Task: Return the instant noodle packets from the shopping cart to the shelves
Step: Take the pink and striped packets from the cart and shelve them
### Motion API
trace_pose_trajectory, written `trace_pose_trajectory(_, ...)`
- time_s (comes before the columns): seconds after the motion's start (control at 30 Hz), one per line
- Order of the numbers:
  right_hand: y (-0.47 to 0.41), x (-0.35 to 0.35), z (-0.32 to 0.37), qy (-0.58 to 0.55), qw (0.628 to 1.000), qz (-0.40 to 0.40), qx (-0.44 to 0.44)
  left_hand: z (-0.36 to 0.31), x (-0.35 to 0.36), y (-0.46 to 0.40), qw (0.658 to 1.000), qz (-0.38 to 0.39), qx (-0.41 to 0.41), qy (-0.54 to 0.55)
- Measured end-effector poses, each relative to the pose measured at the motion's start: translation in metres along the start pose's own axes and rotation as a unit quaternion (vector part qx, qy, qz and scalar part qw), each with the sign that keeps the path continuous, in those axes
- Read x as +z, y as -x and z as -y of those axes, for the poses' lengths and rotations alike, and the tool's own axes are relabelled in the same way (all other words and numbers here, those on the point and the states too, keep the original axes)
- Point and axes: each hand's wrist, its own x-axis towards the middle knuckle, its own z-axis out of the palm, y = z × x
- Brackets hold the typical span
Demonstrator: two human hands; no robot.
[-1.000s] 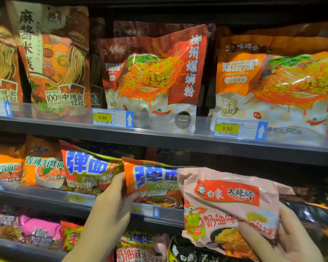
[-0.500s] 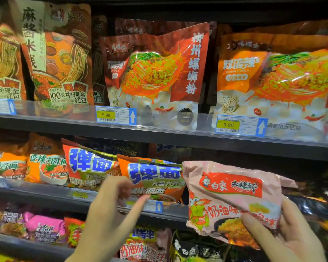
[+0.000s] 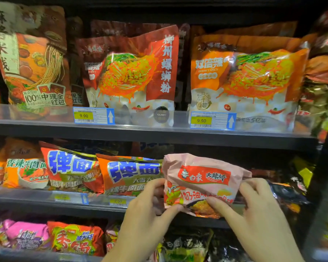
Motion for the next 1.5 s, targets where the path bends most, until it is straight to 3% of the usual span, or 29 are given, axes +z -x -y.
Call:
trace_pose_trajectory(0.07, -0.006, 0.002, -0.003, 0.050, 0.998, 0.007, 0.025, 0.008, 0.007, 0.000, 0.996, -0.045, 0.038, -0.068)
trace_pose_trajectory(0.17, -0.009, 0.004, -0.004, -0.022, 0.998, 0.022, 0.056, 0.020, 0.017, -0.001, 0.982, -0.097, 0.060, -0.152)
trace_pose_trajectory(0.37, -0.017, 0.019, -0.020, -0.061, 0.995, 0.003, 0.083, 0.020, 0.036, -0.011, 0.981, -0.120, 0.102, -0.115)
trace_pose_trajectory(0.5, -0.032, 0.016, -0.028, -0.027, 0.996, 0.016, 0.082, 0.015, 0.044, -0.016, 0.984, -0.099, 0.097, -0.113)
trace_pose_trajectory(0.77, -0.042, 0.007, -0.040, 0.061, 0.992, 0.103, 0.038, 0.008, 0.043, -0.026, 0.960, -0.027, 0.027, -0.276)
trace_pose_trajectory(1.0, -0.042, -0.021, -0.036, 0.062, 0.988, 0.139, 0.035, 0.001, 0.030, -0.031, 0.945, 0.003, 0.017, -0.325)
trace_pose_trajectory(1.17, -0.037, -0.026, -0.048, 0.035, 0.993, 0.114, 0.023, -0.019, 0.022, -0.024, 0.954, -0.001, 0.013, -0.300)
trace_pose_trajectory(1.3, -0.030, -0.029, -0.059, 0.014, 0.995, 0.096, 0.026, -0.025, 0.016, -0.013, 0.938, 0.003, 0.009, -0.346)
trace_pose_trajectory(1.5, -0.017, -0.039, -0.061, 0.190, 0.975, 0.114, -0.037, -0.044, 0.001, 0.009, 0.906, 0.061, -0.003, -0.419)
